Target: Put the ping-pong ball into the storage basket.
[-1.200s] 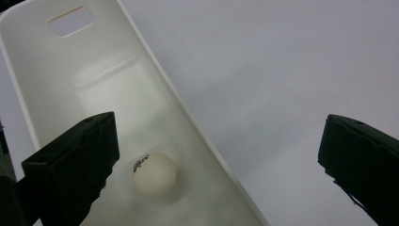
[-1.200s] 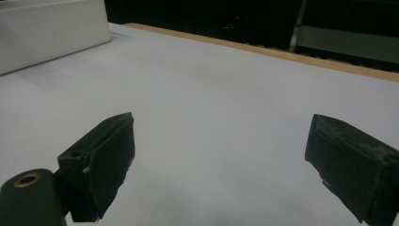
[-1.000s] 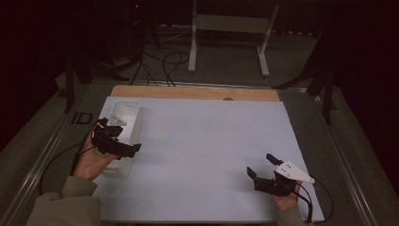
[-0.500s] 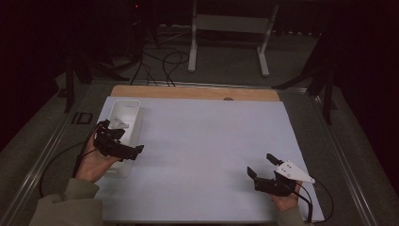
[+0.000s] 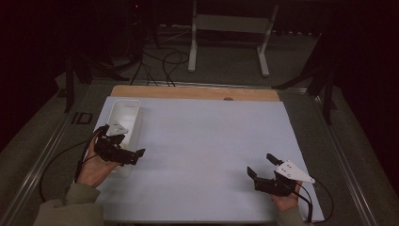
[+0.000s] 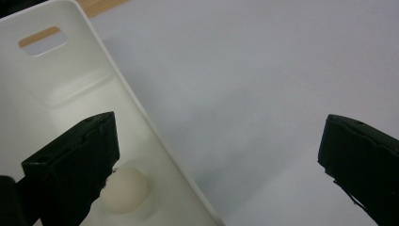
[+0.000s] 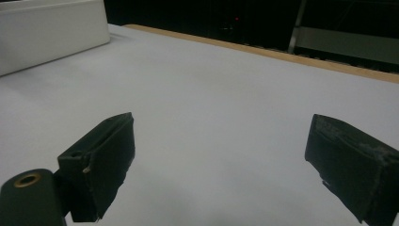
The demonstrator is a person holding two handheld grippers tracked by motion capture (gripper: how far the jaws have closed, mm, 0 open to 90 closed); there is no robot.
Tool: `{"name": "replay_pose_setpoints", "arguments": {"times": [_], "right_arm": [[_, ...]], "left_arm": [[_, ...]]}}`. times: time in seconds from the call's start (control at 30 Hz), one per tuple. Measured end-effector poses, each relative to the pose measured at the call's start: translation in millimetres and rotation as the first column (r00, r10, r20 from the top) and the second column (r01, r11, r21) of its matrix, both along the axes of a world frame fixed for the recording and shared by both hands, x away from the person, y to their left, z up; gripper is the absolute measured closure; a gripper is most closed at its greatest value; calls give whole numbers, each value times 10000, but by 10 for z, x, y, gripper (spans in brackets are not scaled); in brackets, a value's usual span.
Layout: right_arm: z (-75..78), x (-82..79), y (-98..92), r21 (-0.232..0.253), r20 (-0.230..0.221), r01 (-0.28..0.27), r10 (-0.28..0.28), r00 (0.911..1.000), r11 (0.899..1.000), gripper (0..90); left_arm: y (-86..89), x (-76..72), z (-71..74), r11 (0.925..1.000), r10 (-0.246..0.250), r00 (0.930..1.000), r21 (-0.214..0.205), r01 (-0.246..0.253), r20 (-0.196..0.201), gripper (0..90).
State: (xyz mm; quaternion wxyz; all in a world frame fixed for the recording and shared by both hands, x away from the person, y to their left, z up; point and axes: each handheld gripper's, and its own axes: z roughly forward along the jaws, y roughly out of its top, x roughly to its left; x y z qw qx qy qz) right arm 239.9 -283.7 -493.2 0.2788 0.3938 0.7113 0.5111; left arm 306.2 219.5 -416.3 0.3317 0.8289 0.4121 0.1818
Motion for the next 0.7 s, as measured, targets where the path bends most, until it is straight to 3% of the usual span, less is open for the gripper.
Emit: {"name": "replay_pose_setpoints", "arguments": {"times": [0.13,0.37,0.5,0.7], "right_arm": [[-1,1,0,-15,7,-10,10,10000,10000,87],[-1,0,0,-12,8,-11,11,10000,10000,87],[-1,0,1,-3,11,-13,13,10000,10000,87],[-2,1,0,5,11,-21,21,10000,10000,87]], "left_arm": [[7,-33,-14,9999,-95,9998,-142,98,177,0],[46,-106,-89,9968,-88,9976,-783,142,681,0],[39,-147,-137,9957,-181,9958,-888,261,901,0],[40,-225,-198,9905,-408,9920,-1254,558,1196,0]]}}
